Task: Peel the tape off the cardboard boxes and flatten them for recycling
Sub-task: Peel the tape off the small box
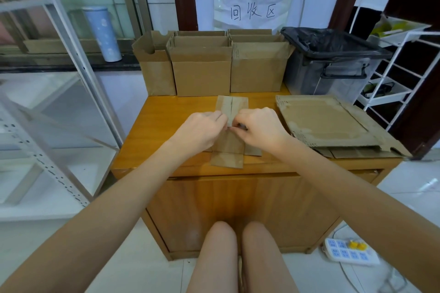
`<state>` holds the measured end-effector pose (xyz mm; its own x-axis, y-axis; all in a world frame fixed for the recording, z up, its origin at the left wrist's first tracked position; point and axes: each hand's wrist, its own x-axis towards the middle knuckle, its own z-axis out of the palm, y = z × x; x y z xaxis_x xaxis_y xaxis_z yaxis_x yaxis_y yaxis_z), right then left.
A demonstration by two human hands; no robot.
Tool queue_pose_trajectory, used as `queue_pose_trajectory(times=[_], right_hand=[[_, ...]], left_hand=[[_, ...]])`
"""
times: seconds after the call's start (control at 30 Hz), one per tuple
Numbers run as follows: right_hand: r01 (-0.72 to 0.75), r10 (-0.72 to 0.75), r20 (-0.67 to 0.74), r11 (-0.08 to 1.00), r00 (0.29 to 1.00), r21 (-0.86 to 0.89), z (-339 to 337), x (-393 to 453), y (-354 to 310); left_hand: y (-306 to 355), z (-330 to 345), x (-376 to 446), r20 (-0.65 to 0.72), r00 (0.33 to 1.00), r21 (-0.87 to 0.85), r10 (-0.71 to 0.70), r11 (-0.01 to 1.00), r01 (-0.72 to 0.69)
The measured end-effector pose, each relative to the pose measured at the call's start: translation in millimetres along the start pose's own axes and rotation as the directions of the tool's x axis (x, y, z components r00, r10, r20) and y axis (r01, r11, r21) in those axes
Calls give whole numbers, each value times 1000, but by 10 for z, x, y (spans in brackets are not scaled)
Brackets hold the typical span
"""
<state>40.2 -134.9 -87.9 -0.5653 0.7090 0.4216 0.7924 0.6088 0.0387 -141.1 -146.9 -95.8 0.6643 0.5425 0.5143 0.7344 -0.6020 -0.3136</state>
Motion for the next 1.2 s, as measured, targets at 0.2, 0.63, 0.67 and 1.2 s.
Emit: queue_pose_trajectory(times=[0.2, 0.63, 0.67, 1.2], right_hand=[[9, -9, 41, 1000, 999, 8, -44, 18, 15], [-23, 18, 198, 999, 980, 24, -182, 16, 39], [-19, 12, 214, 999, 977, 30, -193, 14, 46], [8, -39, 213, 990, 976, 143, -110, -201, 212]], left_hand=[[-15, -25, 9, 44, 998, 17, 45, 999, -45], [-2, -68, 2, 159, 985, -104, -69, 991, 86], [-6, -78, 4, 180, 980, -102, -81, 990, 100], [-159, -102, -76, 206, 967, -336, -152, 917, 215]])
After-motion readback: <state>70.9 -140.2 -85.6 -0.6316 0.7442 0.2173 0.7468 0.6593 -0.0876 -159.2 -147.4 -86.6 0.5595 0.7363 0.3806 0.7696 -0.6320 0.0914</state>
